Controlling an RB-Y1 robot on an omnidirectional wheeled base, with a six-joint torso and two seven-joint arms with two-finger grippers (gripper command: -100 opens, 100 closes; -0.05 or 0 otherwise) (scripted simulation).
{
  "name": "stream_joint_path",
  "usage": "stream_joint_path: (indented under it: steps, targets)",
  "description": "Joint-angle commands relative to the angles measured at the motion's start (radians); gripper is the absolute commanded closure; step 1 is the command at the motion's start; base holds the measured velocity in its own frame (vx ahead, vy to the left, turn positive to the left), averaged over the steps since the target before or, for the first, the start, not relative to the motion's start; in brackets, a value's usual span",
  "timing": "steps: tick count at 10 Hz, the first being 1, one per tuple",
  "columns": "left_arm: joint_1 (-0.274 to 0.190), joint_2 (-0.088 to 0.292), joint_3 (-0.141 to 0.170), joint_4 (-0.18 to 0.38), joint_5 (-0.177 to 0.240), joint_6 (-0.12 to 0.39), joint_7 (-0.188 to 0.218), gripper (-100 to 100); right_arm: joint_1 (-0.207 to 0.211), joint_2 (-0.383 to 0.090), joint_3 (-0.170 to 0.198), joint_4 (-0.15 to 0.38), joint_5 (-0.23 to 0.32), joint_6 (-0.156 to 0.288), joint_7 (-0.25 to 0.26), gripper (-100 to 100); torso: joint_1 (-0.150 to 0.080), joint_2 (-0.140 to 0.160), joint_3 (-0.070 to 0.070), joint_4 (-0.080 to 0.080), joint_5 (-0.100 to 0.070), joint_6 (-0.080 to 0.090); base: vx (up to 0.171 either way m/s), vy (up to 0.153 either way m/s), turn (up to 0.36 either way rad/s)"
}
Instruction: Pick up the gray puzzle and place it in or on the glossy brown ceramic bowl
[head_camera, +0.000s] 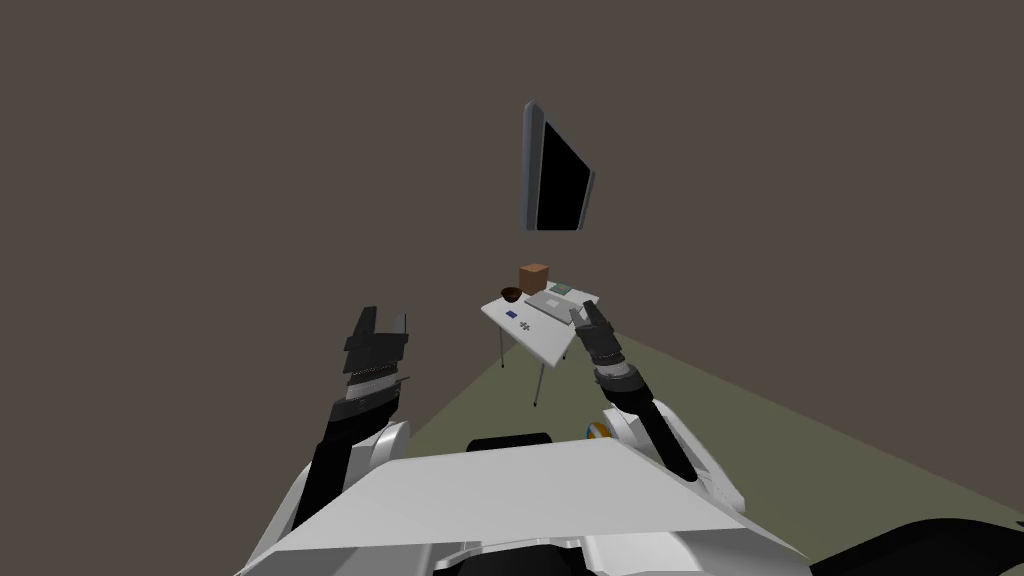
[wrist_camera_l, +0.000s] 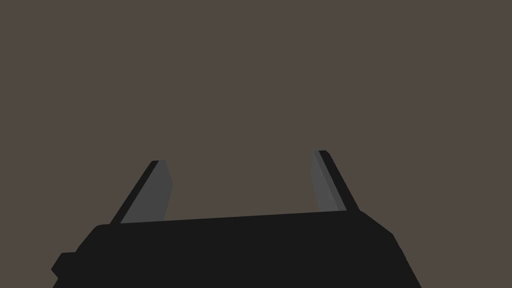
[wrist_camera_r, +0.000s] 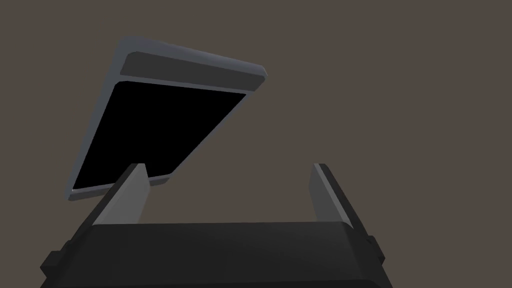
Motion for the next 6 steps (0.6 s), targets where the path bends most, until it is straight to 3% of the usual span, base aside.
stream_joint_path:
  steps: [1,6]
  targets:
    - [0.0,0.0,0.0,0.0,0.0,0.0,0.0,0,0.002,-0.032,0.004,0.012,0.006,0.005,-0.005,-100,0.0,0.0,0.0,0.0,0.0,0.0,-0.014,0.0,0.05]
    - [0.0,0.0,0.0,0.0,0.0,0.0,0.0,0,0.017,-0.183,0.011,0.051,0.034,0.058,-0.049,-100,0.0,0.0,0.0,0.0,0.0,0.0,-0.015,0.0,0.08]
